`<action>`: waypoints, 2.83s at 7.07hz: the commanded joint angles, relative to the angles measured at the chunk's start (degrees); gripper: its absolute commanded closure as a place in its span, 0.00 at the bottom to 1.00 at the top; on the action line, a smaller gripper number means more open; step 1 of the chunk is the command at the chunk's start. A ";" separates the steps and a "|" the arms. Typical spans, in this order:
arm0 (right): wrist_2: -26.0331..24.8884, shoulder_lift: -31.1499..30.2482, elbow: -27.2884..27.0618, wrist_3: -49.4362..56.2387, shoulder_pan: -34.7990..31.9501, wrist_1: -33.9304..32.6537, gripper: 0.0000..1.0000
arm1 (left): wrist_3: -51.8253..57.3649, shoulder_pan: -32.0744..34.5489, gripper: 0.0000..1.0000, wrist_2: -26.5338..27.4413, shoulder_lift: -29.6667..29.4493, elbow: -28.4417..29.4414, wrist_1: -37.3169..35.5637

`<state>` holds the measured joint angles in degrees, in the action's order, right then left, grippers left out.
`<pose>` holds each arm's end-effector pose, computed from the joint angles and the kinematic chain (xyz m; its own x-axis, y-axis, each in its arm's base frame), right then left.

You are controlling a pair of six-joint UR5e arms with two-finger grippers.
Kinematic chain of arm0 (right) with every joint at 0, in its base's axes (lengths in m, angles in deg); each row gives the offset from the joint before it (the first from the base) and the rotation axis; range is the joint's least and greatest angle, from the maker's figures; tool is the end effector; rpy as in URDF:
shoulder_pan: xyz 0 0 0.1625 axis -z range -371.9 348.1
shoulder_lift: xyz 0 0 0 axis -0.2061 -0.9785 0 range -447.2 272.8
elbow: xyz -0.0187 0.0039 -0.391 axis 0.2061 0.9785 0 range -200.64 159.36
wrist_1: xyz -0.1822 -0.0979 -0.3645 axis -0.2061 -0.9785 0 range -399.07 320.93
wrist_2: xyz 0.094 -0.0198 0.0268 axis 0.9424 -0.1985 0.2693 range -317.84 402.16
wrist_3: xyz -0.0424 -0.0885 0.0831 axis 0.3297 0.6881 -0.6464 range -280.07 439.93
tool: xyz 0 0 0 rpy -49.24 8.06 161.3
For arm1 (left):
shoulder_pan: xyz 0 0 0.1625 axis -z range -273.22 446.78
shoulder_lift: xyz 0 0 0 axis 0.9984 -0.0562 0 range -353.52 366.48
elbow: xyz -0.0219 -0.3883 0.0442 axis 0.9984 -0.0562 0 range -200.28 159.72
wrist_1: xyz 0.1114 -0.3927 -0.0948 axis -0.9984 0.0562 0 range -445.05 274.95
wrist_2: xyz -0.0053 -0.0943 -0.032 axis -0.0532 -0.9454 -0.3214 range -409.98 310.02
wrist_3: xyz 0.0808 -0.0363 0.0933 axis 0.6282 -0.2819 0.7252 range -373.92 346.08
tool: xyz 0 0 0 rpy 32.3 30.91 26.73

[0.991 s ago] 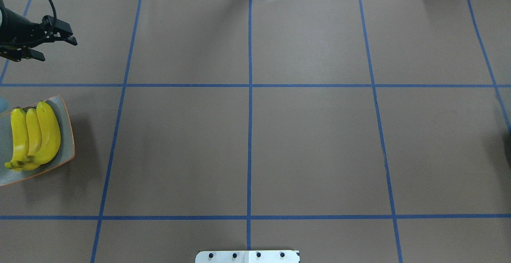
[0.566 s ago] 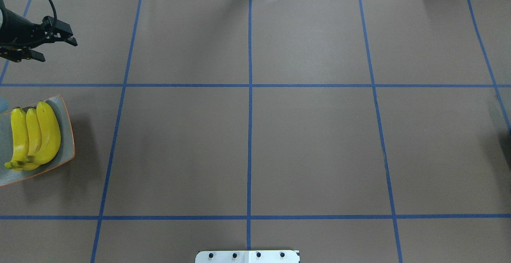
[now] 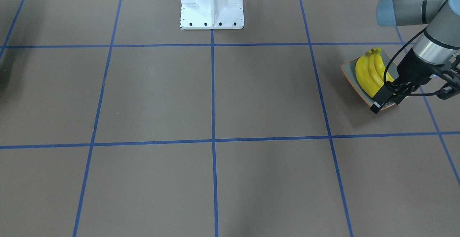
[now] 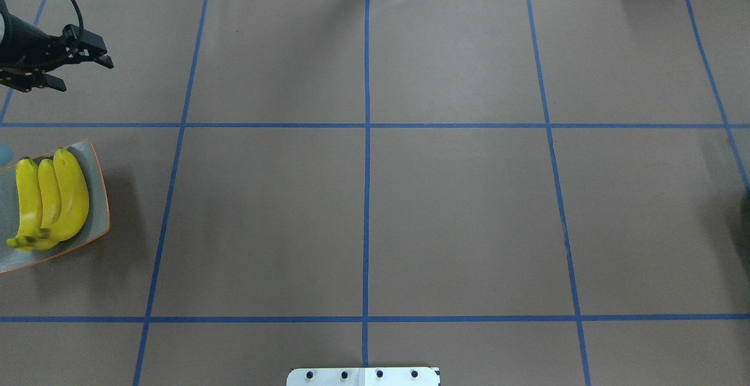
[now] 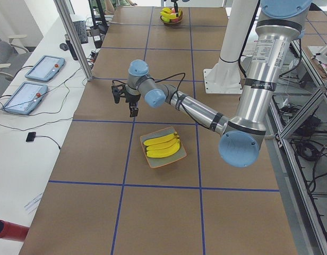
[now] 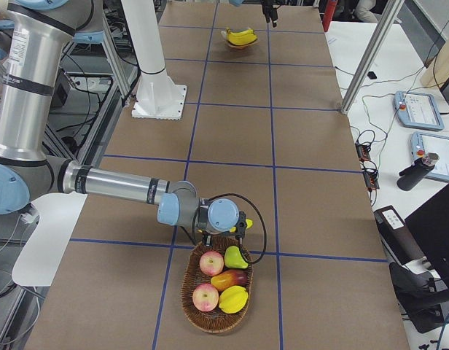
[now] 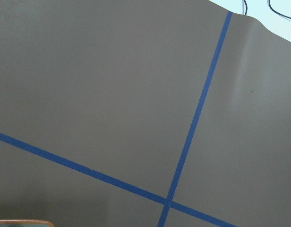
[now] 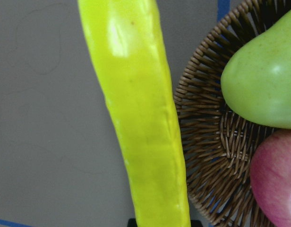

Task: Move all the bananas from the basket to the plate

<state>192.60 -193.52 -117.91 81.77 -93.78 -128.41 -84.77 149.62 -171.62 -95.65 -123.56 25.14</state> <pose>-0.0312 -0.3711 0.6781 0.5014 0.0246 0.8648 0.1559 0.9807 -0.1183 0.2104 -0.5542 0.3801 0.4941 -0.3513 -0.7953 0.4493 0.8863 -0.1124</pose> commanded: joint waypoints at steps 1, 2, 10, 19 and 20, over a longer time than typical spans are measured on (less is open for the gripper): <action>-2.42 0.66 -3.61 0.00 -1.70 -0.04 1.00 | 0.10 -0.09 0.00 0.00 0.00 1.23 1.85; -2.78 4.94 -3.80 -0.09 -1.88 -2.56 1.00 | 0.01 -0.26 0.00 -0.09 0.00 1.68 3.00; -8.78 50.31 -2.84 -19.02 19.79 -33.03 1.00 | -5.57 -10.78 0.00 -0.35 -15.34 8.26 5.37; 2.14 52.88 -3.19 -45.07 37.14 -0.40 1.00 | -29.50 -29.44 0.00 11.69 -21.09 10.56 46.69; 2.13 52.79 -3.19 -45.09 37.23 -0.39 1.00 | -29.87 -30.05 0.00 11.78 -21.70 10.47 46.78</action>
<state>194.85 -140.68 -121.27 38.01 -57.02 -129.96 -113.22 120.73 -160.55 -116.83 -112.95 71.12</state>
